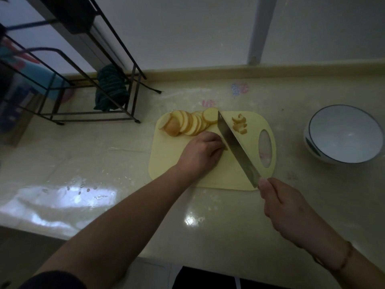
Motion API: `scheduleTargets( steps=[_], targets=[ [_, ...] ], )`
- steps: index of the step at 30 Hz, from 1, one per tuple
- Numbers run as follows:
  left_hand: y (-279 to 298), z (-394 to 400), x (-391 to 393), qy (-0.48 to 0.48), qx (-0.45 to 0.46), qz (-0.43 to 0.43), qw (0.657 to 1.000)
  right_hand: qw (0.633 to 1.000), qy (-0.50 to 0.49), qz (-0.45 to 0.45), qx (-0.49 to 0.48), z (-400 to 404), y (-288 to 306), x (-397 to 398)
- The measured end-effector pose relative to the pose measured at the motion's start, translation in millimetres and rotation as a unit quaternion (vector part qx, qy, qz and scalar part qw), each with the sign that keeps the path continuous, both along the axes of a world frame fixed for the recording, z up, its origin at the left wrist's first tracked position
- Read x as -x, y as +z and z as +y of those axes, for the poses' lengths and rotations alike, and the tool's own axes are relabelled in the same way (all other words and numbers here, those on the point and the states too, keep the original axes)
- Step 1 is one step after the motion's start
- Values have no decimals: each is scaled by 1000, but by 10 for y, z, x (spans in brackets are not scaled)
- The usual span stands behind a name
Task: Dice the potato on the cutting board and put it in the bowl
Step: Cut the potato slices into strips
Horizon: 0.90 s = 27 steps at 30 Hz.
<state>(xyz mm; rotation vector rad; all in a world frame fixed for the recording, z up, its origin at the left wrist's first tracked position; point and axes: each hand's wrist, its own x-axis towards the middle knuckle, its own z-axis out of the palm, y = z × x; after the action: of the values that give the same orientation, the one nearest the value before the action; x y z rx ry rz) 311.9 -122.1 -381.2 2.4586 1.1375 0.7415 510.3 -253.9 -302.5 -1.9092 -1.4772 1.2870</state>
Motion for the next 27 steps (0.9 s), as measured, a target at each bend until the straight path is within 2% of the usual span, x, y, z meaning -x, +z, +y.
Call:
scheduleTargets(
  steps=[12,27],
  targets=[
    [-20,-3,8,10,-3,-4,1000,1000,6,4,-2,-97,61,37],
    [12,55,25,-40,-13,17,999,999,23,-26,-7,63,-32,113]
  ],
)
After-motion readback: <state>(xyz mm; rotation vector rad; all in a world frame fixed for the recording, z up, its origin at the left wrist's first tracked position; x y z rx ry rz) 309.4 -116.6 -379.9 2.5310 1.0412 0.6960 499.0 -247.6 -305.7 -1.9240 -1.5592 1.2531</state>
